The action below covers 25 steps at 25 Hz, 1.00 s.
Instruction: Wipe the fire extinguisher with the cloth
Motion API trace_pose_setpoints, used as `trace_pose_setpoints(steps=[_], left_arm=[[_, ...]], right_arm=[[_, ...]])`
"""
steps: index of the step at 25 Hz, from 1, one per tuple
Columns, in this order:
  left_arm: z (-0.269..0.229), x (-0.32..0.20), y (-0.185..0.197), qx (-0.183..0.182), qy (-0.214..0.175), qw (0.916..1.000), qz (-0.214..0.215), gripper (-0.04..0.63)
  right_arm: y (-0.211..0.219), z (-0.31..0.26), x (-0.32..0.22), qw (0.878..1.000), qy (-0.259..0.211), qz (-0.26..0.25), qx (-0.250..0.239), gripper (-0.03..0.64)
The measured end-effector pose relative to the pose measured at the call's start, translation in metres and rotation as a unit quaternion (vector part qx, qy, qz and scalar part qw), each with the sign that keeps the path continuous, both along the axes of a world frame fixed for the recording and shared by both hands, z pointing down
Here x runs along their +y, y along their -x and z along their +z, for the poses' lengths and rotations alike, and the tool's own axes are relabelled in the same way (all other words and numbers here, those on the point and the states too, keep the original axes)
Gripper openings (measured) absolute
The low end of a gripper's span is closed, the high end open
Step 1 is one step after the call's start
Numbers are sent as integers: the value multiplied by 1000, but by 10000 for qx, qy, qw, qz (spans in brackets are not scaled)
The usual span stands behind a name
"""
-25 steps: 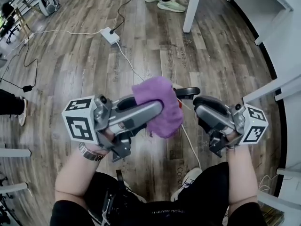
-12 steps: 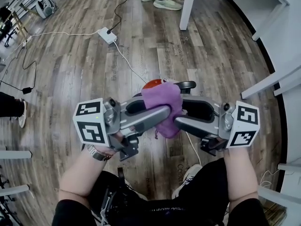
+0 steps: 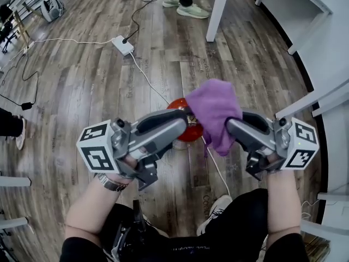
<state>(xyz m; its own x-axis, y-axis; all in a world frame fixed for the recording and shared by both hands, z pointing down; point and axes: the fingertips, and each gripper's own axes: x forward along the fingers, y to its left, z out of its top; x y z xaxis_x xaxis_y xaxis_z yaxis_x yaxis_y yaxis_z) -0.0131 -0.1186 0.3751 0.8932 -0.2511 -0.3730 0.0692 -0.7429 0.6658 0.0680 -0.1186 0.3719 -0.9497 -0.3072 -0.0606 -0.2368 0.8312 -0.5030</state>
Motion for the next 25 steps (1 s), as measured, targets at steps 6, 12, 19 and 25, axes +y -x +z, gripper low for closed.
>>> trace_pose_setpoints(steps=[6, 12, 19, 25], left_arm=[[14, 8, 4, -355, -239, 9987, 262, -3], [25, 28, -9, -918, -740, 9915, 559, -5], [34, 42, -13, -1296, -949, 9847, 671, -4], [41, 43, -7, -1347, -802, 9854, 667, -4]], right_arm=[[-54, -26, -58, 9999, 17, 26, 107, 66], [-43, -1, -110, 9919, 52, -975, 811, 66], [0, 67, -122, 9563, 1006, -2503, 1124, 67], [36, 136, -114, 9279, 1694, -3096, 1202, 67]])
